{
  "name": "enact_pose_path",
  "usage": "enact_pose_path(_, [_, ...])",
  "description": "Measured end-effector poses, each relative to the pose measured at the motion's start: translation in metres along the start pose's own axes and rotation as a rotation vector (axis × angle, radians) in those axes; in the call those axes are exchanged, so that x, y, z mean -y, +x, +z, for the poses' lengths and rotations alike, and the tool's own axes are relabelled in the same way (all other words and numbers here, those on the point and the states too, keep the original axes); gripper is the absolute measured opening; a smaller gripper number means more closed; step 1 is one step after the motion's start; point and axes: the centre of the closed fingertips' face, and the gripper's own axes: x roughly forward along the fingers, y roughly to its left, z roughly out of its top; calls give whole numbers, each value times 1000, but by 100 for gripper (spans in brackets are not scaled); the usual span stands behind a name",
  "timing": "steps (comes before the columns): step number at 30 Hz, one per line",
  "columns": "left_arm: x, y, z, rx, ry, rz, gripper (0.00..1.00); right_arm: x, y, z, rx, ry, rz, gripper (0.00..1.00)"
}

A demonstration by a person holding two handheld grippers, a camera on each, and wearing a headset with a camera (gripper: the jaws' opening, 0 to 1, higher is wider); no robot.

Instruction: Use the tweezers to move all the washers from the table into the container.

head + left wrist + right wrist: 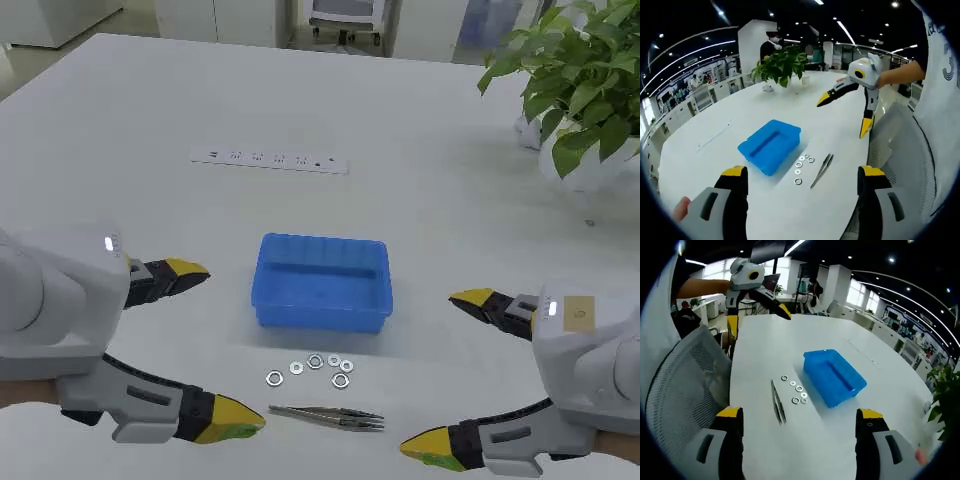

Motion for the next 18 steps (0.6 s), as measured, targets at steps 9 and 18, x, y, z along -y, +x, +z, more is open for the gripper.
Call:
enact_pose_path(9, [-2,0,6,11,4,-1,94,-2,1,-4,-6,-2,4,93])
enact_pose_path(18, [-6,-3,-1,-17,-3,5,94,4,-2,-8,-1,16,-18,93])
